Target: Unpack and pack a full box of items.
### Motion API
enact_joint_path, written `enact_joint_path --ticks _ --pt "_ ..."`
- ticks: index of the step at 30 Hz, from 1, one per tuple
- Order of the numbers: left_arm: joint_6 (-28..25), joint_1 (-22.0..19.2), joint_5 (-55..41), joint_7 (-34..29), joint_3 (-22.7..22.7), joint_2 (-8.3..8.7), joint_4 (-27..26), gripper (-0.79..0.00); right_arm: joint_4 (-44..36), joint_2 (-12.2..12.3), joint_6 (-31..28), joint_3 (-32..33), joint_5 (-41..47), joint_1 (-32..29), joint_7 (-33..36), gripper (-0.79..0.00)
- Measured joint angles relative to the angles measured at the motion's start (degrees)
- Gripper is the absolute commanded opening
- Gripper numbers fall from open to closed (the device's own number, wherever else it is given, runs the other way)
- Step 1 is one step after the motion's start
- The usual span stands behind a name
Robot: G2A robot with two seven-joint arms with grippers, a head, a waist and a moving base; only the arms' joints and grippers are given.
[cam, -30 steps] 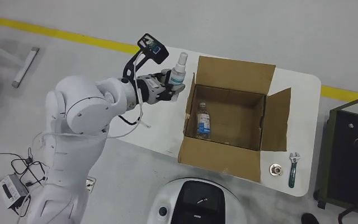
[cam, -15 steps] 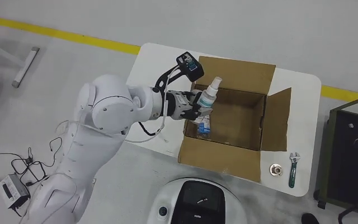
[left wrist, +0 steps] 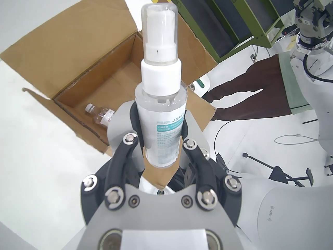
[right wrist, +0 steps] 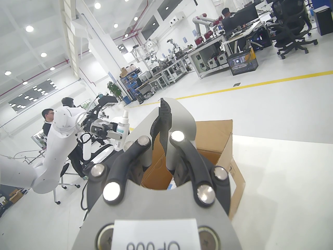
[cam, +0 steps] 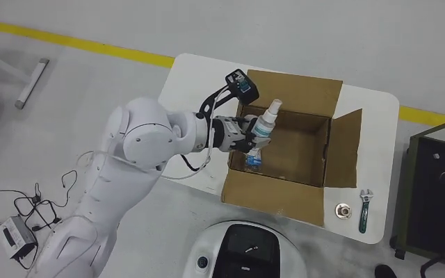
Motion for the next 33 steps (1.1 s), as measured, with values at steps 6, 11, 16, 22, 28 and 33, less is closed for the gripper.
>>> enact_joint_path --ticks 6,11,16,22,28,33 --pt "1.38 -5.2 -2.17 2.26 6.9 -1.38 6.15 -0.785 0.0 0.0 0.0 0.0 0.0 0.0 0.0 -0.785" --pt "6.42 -10.76 4.71 0.42 14.42 -2.72 11.53 -0.785 0.0 0.0 0.0 0.0 0.0 0.0 0.0 -0.785" --pt "10.9 -13.43 5.53 0.52 19.17 -4.13 15.97 -0.785 0.0 0.0 0.0 0.0 0.0 0.0 0.0 -0.785" --pt "14.68 -15.01 1.01 0.19 21.2 -5.49 20.59 -0.785 0.0 0.0 0.0 0.0 0.0 0.0 0.0 -0.785" --pt "14.7 -15.02 0.18 0.24 21.17 -5.56 20.82 -0.785 0.0 0.0 0.0 0.0 0.0 0.0 0.0 -0.785" --pt "14.7 -15.02 0.17 0.24 21.17 -5.56 20.82 -0.785 0.0 0.0 0.0 0.0 0.0 0.0 0.0 -0.785"
